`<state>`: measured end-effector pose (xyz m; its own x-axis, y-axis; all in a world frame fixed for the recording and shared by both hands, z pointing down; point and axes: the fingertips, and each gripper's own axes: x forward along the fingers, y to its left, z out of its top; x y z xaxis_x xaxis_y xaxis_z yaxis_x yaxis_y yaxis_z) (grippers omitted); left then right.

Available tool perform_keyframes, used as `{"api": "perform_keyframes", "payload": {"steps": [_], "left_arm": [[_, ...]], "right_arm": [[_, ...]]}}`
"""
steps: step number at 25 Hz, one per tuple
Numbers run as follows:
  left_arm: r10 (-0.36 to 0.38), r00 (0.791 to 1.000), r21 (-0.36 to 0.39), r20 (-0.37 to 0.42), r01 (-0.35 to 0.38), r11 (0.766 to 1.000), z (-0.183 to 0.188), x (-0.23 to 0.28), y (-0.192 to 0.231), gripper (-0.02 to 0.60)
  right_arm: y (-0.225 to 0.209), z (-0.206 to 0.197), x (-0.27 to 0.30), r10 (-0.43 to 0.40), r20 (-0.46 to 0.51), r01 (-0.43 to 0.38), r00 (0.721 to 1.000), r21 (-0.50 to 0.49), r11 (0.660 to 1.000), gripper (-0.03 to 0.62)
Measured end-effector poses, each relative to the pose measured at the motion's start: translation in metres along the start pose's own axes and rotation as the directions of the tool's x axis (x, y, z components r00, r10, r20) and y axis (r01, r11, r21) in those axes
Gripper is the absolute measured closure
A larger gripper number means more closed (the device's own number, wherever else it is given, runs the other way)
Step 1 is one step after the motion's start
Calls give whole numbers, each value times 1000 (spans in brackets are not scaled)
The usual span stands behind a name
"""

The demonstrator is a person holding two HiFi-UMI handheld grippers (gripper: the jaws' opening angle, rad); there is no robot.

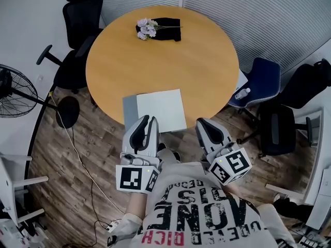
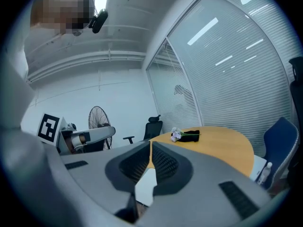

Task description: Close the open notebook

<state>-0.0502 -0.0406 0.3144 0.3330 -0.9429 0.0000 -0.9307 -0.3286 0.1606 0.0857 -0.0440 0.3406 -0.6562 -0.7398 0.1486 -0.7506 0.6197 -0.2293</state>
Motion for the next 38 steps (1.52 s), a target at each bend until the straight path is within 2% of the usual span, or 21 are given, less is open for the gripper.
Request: {"api": "perform_keyframes", "payload": {"steps": [14,20,29,38], "left_arm": [[-37,998,3,-41,38,999,10,42,57,512],[-67,996,3,-56,67,998,8,55,72,512],[-105,989,-12,-105,104,995,-10,49,101,512],[-84,984,-35,-155,80,996,-28,34,125,512]], "right_arm": [[-3,25,69,-26,3,26,1000,4,1000,574],[-3,20,87,-55,-7,55,998,18,998,574],[7,19,111,-92,14,92,996,28,995,574],[15,12,121,-103,-2,103,995,28,994,574]]}}
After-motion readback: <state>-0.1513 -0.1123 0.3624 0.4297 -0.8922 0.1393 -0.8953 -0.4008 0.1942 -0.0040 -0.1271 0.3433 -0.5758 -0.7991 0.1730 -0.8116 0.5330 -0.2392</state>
